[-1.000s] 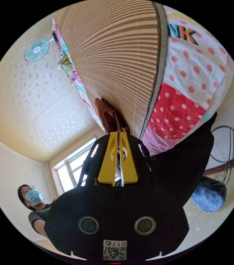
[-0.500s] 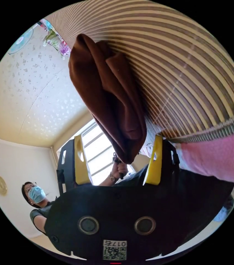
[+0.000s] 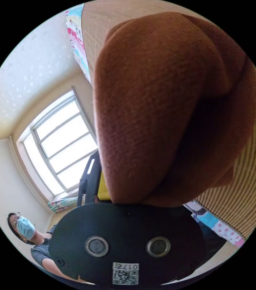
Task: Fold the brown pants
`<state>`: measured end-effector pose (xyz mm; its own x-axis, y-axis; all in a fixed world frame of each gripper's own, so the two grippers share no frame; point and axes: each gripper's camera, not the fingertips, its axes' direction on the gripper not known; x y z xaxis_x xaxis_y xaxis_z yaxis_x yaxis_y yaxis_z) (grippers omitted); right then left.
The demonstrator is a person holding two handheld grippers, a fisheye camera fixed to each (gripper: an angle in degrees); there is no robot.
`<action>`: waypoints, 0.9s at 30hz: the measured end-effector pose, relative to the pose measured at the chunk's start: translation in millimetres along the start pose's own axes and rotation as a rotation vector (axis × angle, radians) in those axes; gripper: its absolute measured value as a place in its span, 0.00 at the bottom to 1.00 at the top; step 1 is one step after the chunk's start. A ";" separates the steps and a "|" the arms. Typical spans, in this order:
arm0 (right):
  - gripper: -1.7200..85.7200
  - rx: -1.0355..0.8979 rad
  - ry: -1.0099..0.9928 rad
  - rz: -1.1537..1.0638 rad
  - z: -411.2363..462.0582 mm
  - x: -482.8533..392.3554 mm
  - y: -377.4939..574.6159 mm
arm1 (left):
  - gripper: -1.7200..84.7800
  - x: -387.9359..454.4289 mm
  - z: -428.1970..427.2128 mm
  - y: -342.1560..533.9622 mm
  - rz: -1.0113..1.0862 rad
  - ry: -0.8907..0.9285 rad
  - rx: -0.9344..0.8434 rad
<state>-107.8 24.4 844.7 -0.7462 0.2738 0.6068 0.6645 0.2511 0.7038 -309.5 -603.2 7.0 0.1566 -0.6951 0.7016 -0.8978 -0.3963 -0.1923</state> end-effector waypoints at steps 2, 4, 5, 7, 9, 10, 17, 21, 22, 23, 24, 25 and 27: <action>0.18 -0.104 0.082 -0.058 57.4 -37.0 -36.6 | 0.07 -2.4 -37.4 -3.0 0.000 -0.114 0.099; 0.18 -0.199 0.163 -0.115 120.0 -76.1 -70.0 | 0.07 -4.0 -72.8 -7.8 -0.015 -0.243 0.206; 0.18 -0.261 0.218 -0.155 162.9 -102.8 -89.7 | 0.08 -8.8 -94.4 -12.6 -0.040 -0.289 0.265; 0.22 -0.354 0.284 -0.216 225.1 -140.9 -114.0 | 0.09 -23.0 -123.7 -20.1 -0.100 -0.302 0.341; 0.28 -0.368 0.337 -0.272 276.0 -179.8 -130.1 | 0.12 -52.1 -155.7 -24.4 -0.243 -0.327 0.410; 0.28 -0.352 0.355 -0.266 282.6 -185.3 -132.0 | 0.13 -60.1 -161.1 -25.1 -0.266 -0.338 0.409; 0.06 -0.382 0.488 -0.272 268.9 -122.0 -90.2 | 0.12 -200.0 -142.3 20.1 -0.547 -0.298 -0.083; 0.03 -0.499 0.802 0.140 201.6 19.1 2.9 | 0.11 -257.9 -127.1 96.8 -0.854 -0.171 -0.300; 0.03 -0.491 0.816 0.201 187.9 35.3 21.5 | 0.11 -261.6 -126.9 105.9 -0.893 -0.150 -0.304; 0.03 -0.453 0.797 0.282 162.0 59.2 60.7 | 0.11 -266.3 -128.3 120.2 -0.957 -0.113 -0.291; 0.03 -0.390 0.768 0.347 138.7 75.3 100.3 | 0.10 -269.2 -130.3 128.7 -1.015 -0.073 -0.267; 0.03 -0.352 0.769 0.379 128.0 81.0 120.0 | 0.10 -270.5 -131.2 130.8 -1.043 -0.053 -0.255; 0.03 -0.164 0.869 0.480 92.9 84.8 196.9 | 0.10 -274.3 -133.4 121.4 -1.151 0.020 -0.222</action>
